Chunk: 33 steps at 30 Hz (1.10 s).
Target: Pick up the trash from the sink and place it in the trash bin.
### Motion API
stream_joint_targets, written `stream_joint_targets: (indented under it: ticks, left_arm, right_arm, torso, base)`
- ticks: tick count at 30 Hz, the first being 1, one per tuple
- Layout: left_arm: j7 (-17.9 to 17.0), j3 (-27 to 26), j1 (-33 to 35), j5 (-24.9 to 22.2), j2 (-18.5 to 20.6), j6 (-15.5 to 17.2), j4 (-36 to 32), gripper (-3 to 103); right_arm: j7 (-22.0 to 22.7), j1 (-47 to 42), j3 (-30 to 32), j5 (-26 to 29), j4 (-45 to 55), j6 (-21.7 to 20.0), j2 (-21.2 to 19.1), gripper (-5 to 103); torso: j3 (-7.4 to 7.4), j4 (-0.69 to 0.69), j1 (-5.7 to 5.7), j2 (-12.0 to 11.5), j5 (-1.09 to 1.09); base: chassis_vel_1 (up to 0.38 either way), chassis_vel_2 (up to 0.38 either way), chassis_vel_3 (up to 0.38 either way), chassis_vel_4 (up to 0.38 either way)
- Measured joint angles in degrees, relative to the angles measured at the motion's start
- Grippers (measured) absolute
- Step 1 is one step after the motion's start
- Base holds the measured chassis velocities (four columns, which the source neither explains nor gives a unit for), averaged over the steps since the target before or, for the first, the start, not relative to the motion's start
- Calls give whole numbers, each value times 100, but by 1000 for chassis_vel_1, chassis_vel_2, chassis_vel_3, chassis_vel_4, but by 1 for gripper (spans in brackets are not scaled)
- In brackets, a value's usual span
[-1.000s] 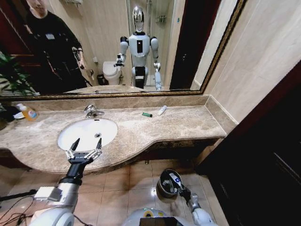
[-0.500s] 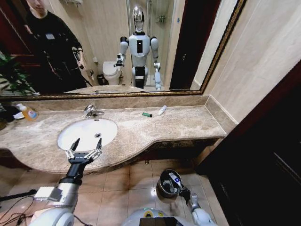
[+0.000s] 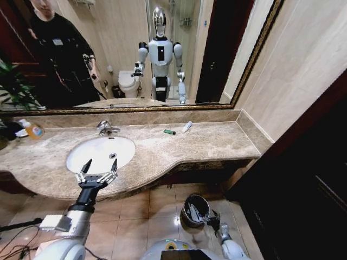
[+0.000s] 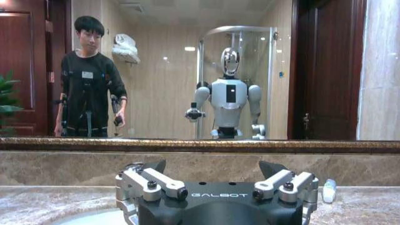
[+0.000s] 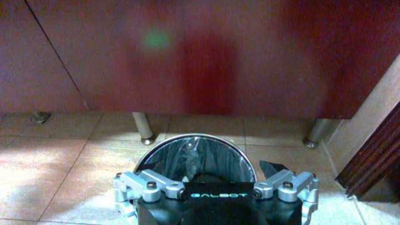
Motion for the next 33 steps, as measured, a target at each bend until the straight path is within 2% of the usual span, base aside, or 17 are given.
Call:
stream_joint_targets:
  ticks: [16,18,20,21,24,25,27,28,30,31,33]
  left_arm:
    - [0,0,0,0,0,0,0,100]
    - [0,0,0,0,0,0,0,100]
    - [0,0,0,0,0,0,0,100]
    - [0,0,0,0,0,0,0,100]
    - [0,0,0,0,0,0,0,100]
    - [0,0,0,0,0,0,0,100]
    - [0,0,0,0,0,0,0,100]
    - [0,0,0,0,0,0,0,100]
    - [0,0,0,0,0,0,0,100]
    - [0,0,0,0,0,0,0,100]
    - [0,0,0,0,0,0,0,100]
  right_arm:
    - [99,-99,8,-36,211,-52,-44,100]
    - [218,-346,34,19,769,-169,-171,100]
    - [249,-383,40,29,857,-183,-188,100]
    - [476,-668,99,108,1464,-299,-297,100]
    - [689,-1168,245,357,2488,-521,-438,100]
    - [689,-1168,245,357,2488,-521,-438,100]
    - [705,-1575,461,447,3363,-609,-487,100]
    - [705,-1575,461,447,3363,-609,-487,100]
    - [704,-1848,643,440,4164,-687,-486,100]
    - [704,-1848,643,440,4164,-687,-486,100]
    - [703,-2003,751,449,4952,-887,-483,100]
  torso:
    - [0,0,0,0,2]
    - [0,0,0,0,0]
    - [0,0,0,0,0]
    - [0,1,0,0,1]
    - [0,0,0,1,-2]
    - [0,0,0,1,-2]
    - [0,-1,0,1,0]
    - [0,-1,0,1,0]
    - [0,-1,0,1,0]
    - [0,-1,0,1,0]
    - [0,-1,0,1,0]
  base:
    - [0,0,0,0]
    - [0,0,0,0]
    - [0,0,0,0]
    - [0,0,0,0]
    - [0,0,0,0]
    - [0,0,0,0]
    - [0,0,0,0]
    - [0,0,0,0]
    - [0,0,0,0]
    - [0,0,0,0]
    - [0,0,0,0]
